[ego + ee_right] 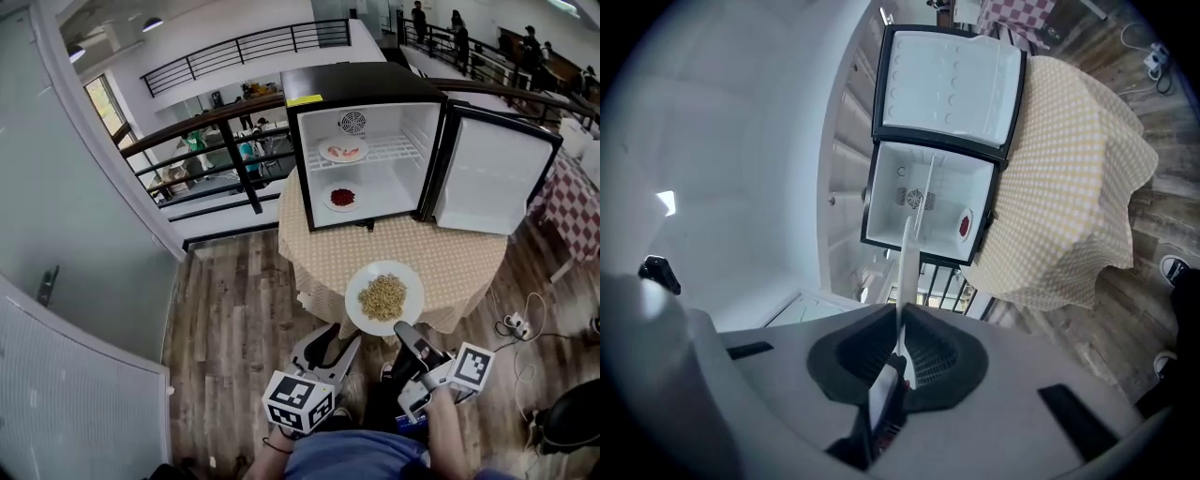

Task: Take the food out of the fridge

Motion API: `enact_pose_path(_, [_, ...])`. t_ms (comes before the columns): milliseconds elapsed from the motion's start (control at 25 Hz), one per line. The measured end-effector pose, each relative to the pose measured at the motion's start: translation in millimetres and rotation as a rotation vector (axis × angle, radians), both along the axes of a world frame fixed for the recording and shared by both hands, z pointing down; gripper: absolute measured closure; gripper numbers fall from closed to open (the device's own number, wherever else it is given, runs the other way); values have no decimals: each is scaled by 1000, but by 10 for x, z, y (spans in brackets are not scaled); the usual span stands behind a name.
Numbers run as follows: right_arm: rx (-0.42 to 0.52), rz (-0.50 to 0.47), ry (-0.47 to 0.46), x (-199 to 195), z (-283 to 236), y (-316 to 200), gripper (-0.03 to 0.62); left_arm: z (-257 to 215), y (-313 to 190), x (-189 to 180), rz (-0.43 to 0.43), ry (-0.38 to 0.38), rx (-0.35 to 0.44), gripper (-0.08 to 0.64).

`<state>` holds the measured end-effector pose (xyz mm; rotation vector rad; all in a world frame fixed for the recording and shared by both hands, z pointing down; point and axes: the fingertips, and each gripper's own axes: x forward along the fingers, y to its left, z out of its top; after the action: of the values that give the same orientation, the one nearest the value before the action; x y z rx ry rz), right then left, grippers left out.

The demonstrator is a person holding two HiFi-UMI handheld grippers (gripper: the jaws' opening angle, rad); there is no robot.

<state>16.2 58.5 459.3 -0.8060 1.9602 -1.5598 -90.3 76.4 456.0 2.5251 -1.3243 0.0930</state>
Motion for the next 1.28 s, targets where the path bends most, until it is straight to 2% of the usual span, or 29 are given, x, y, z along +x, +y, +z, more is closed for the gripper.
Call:
enact_pose_path(600, [6, 27, 29, 57, 4, 337, 558, -46, 263, 97, 45, 14, 16, 380])
enact_pose_path(1280, [12, 49, 28, 139, 3, 286, 558, -65, 214, 196, 72, -6, 29, 380])
